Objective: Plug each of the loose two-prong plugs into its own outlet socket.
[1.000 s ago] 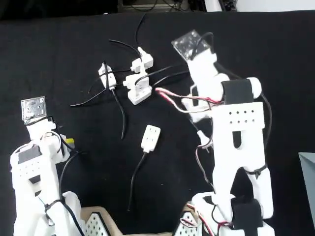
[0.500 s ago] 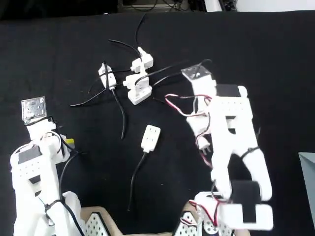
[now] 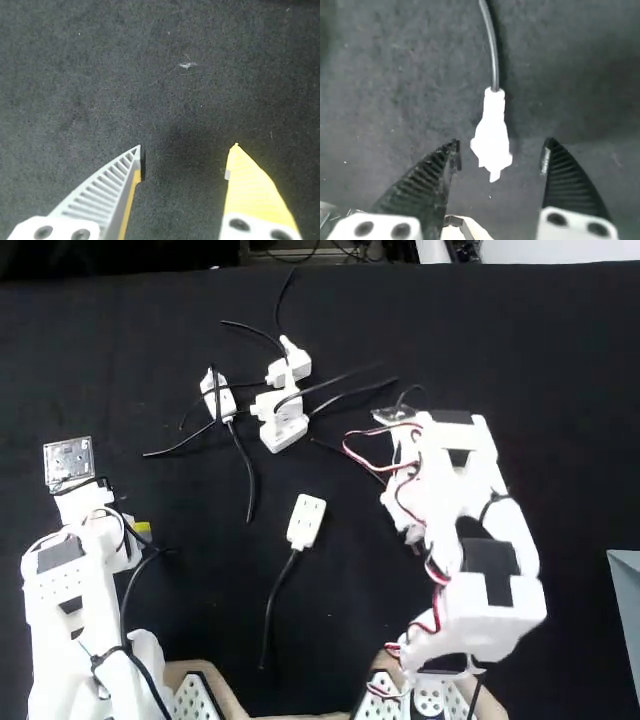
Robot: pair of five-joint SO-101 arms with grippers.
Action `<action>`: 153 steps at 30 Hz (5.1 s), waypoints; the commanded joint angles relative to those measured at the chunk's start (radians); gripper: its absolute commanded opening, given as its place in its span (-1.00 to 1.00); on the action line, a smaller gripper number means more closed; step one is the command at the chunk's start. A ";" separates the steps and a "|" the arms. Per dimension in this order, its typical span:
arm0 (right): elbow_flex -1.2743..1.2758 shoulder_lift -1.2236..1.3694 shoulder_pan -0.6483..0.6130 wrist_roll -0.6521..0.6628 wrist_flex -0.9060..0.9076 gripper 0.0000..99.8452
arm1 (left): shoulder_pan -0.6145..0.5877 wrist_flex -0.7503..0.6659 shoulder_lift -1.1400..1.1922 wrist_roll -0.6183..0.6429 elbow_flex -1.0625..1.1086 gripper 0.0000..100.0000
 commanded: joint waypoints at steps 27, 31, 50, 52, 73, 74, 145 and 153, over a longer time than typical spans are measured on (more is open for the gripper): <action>-0.064 0.038 -0.017 -0.008 -0.083 -0.91 | 0.013 -0.018 -0.018 0.002 -0.004 -0.45; -0.053 0.081 -0.038 -0.008 -0.068 -0.91 | 0.013 -0.018 -0.018 0.002 -0.004 -0.45; -0.308 -0.220 -0.097 -0.008 0.364 -0.98 | 0.013 -0.018 -0.018 0.008 -0.015 -0.45; -0.274 -0.338 -0.115 -0.008 0.364 -0.98 | 0.027 -0.015 -0.020 0.011 -0.038 -0.45; 0.321 -1.308 -0.376 -0.313 -0.285 -0.98 | 0.394 -0.009 -0.020 0.356 -0.398 -0.45; 0.360 -1.334 -0.388 -0.313 -0.325 -0.98 | 0.415 -0.009 -0.020 0.364 -0.415 -0.45; 0.717 -1.273 -0.038 -0.310 -0.776 -0.98 | 0.797 0.146 -0.015 0.272 -0.426 -0.57; 0.727 -1.273 -0.006 -0.310 -0.773 -0.98 | 0.977 0.101 0.405 0.272 -0.547 -0.57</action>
